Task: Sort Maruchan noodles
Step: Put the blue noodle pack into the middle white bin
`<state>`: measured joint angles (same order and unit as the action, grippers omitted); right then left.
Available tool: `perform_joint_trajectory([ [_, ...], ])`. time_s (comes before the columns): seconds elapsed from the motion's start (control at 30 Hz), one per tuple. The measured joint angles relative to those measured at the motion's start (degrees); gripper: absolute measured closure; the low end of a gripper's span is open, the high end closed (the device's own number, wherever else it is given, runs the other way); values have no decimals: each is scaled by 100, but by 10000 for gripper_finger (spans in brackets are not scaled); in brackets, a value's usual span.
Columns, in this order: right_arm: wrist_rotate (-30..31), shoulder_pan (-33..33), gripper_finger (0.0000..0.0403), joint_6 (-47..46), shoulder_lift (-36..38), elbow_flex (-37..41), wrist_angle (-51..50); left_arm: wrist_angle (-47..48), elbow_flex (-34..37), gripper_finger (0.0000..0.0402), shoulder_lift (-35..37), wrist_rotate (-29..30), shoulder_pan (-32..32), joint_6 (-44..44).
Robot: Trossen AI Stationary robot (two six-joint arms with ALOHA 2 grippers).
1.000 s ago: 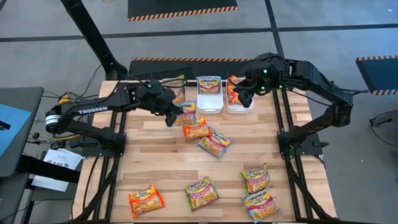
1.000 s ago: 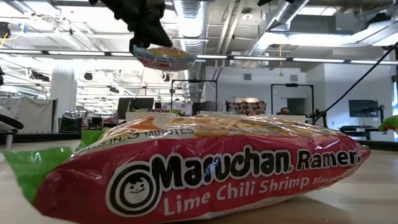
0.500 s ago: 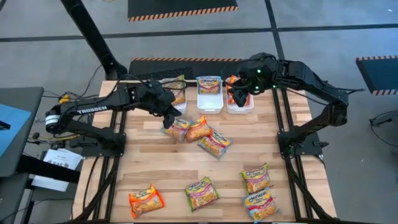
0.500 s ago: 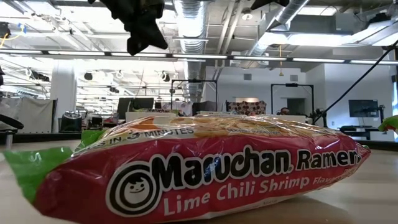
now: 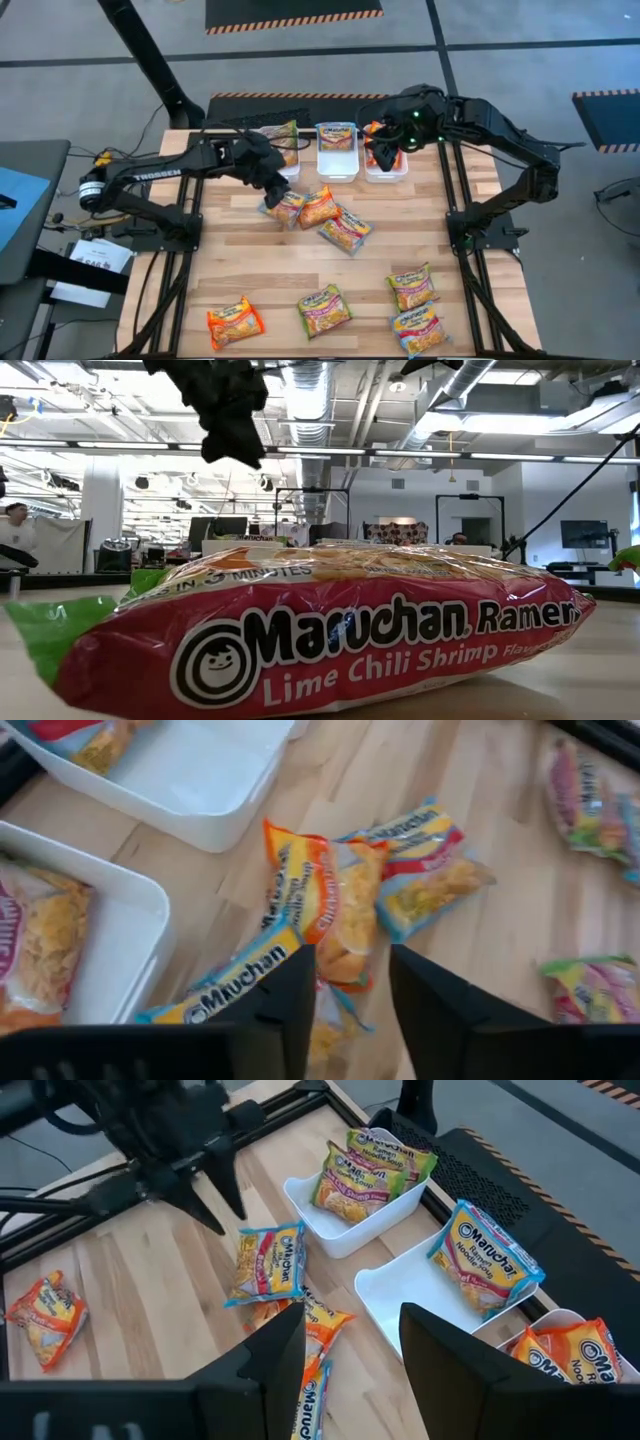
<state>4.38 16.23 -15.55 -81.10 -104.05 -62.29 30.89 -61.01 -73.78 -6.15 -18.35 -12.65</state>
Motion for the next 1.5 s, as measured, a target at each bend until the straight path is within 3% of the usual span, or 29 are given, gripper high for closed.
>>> perform_joint_trajectory([
  [0.27, 2, 0, 214, 2, 0, 0, 14, 943, 3, 263, -650, -136, -2, 523],
  [0.8, 0, -11, 213, -4, 0, 0, -8, 638, 118, 269, -2122, -386, 9, 693],
  [1.27, -2, -9, 213, -4, 0, 0, -23, 481, 96, 270, -2623, -28, 74, 209],
  [1.37, -2, -9, 213, -3, 0, 0, -23, 494, 101, 282, -2635, 61, 79, 185],
  [1.5, -4, -9, 213, -66, 0, 0, -23, 491, 103, 339, -2654, 96, 112, 202],
])
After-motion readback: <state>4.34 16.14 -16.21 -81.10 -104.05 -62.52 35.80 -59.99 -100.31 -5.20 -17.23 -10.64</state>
